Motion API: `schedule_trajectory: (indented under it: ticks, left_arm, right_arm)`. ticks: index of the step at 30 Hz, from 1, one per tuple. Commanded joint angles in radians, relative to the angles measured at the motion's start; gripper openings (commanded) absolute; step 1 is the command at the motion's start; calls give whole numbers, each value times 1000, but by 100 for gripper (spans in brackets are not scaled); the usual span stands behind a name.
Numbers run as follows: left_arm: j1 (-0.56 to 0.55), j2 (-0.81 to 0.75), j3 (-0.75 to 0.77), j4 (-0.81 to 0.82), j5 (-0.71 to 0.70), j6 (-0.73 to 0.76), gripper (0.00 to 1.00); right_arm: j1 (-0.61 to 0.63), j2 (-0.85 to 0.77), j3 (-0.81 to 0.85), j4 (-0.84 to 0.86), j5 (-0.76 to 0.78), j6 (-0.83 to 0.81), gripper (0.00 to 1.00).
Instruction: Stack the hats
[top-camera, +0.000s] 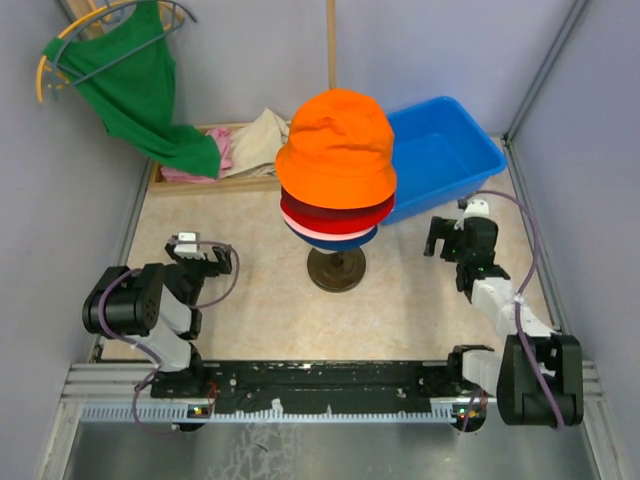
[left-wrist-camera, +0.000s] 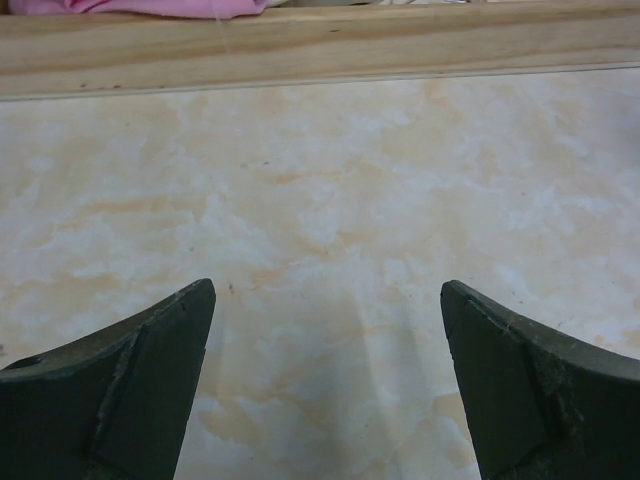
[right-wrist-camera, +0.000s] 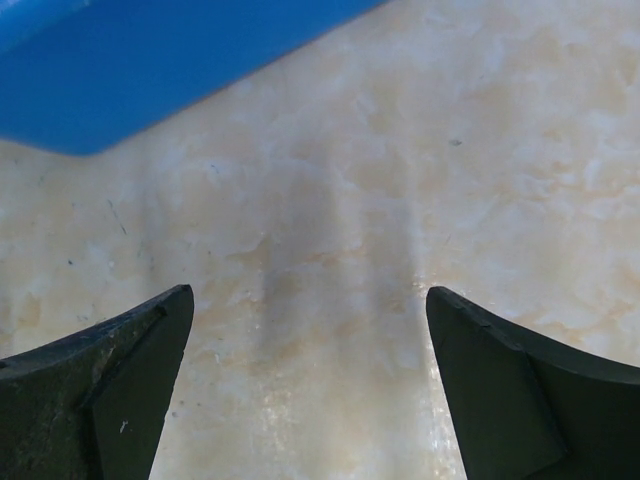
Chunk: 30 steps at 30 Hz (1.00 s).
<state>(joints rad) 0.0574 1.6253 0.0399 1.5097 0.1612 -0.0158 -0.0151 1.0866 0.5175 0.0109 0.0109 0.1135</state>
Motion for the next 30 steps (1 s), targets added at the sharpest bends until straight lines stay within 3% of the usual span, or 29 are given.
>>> schedule_trajectory:
  ticks: [1, 6, 11, 23, 30]
  left_arm:
    - [10, -7, 13, 164, 115, 35, 100]
    - [10, -8, 38, 123, 130, 39, 99]
    - [10, -13, 54, 85, 127, 42, 100]
    - [11, -21, 148, -103, 130, 49, 99]
    - [11, -22, 146, -101, 135, 51, 99]
  right_arm:
    - [4, 65, -116, 511, -51, -65, 99]
    - [4, 159, -292, 905, 107, -34, 99]
    - [4, 317, -316, 1134, 83, -53, 99]
    - [12, 357, -307, 1147, 62, -74, 99]
    - [11, 360, -324, 1182, 2, -94, 99]
